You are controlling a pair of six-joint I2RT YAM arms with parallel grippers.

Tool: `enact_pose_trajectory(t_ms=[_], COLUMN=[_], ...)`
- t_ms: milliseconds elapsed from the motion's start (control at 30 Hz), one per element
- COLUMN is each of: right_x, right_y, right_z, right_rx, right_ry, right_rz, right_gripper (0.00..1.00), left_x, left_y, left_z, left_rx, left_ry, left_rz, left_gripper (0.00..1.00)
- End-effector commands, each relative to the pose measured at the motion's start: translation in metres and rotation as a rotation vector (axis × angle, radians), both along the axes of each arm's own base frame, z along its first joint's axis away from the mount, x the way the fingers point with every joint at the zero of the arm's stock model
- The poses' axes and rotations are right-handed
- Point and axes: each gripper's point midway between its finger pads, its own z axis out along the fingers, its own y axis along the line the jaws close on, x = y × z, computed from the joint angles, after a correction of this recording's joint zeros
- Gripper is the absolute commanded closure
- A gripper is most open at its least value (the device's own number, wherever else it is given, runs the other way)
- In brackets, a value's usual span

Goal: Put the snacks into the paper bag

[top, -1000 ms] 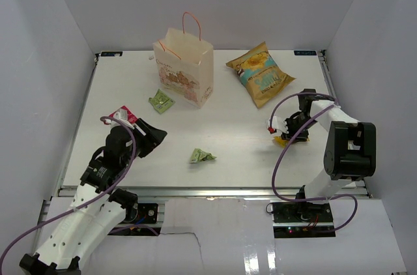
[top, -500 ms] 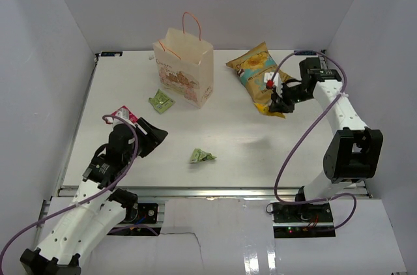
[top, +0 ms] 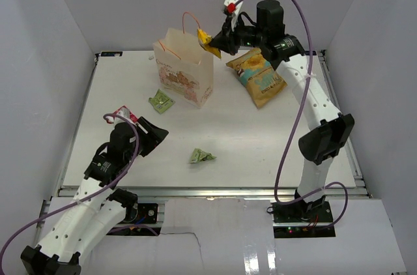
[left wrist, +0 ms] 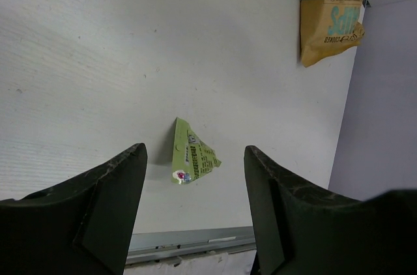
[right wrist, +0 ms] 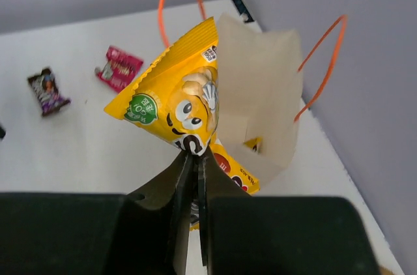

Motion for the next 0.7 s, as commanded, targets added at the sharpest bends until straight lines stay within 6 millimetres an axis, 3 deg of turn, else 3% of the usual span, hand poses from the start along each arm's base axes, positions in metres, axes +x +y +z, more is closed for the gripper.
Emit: enact_pose_trajectory(t_ms=[0,33,167,200,267,333,400,533,600,667], right_x=[0.023,0.029,0.047,0.055,0.065,0.072,0.074,0.066,0.056,0.048], right_y=[0.035,0.044,0.068,0.072,0.075,0.078,0.079,0.07,0.062,0.051], right_z=[0.045,0.052,0.052,0.041,0.044,0.031,0.021,0.021,0.034,0.029], right_rx=[0.179,0.217,0.283,0.277,0.303,0.287,0.266,0.245,0.256,0.236], right_ry=[-0.008,-0.038,-0.081,-0.07,-0.102,-0.095,-0.088,-0.103,-0.107,-0.08], right_rz=[-0.082,-0.087,-0.163,-0.178,-0.21,-0.216,-0.216,-0.215,-0.199,-0.162], right_gripper=[0.92,0.92,0.88,0.82,0.75,0.68,0.63,0.55,0.54,0.5], left_x=[-0.002,-0.003,-0.006,-0.007,-0.008,-0.009,-0.01,-0.01,-0.009,-0.006], left_y=[0.0,0.0,0.001,0.002,0.002,0.002,0.003,0.003,0.002,0.001], left_z=[0.002,0.001,-0.001,-0.001,-0.002,-0.003,-0.005,-0.015,-0.022,-0.028], left_rx=[-0.035,-0.038,-0.058,-0.063,-0.068,-0.072,-0.08,-0.101,-0.12,-0.122], left_ry=[-0.004,-0.001,0.007,0.01,0.012,0.016,0.023,0.055,0.08,0.107], left_rz=[0.014,0.017,0.03,0.035,0.039,0.044,0.054,0.083,0.099,0.113], left_gripper=[0.29,0.29,0.29,0.29,0.29,0.29,0.29,0.29,0.29,0.3])
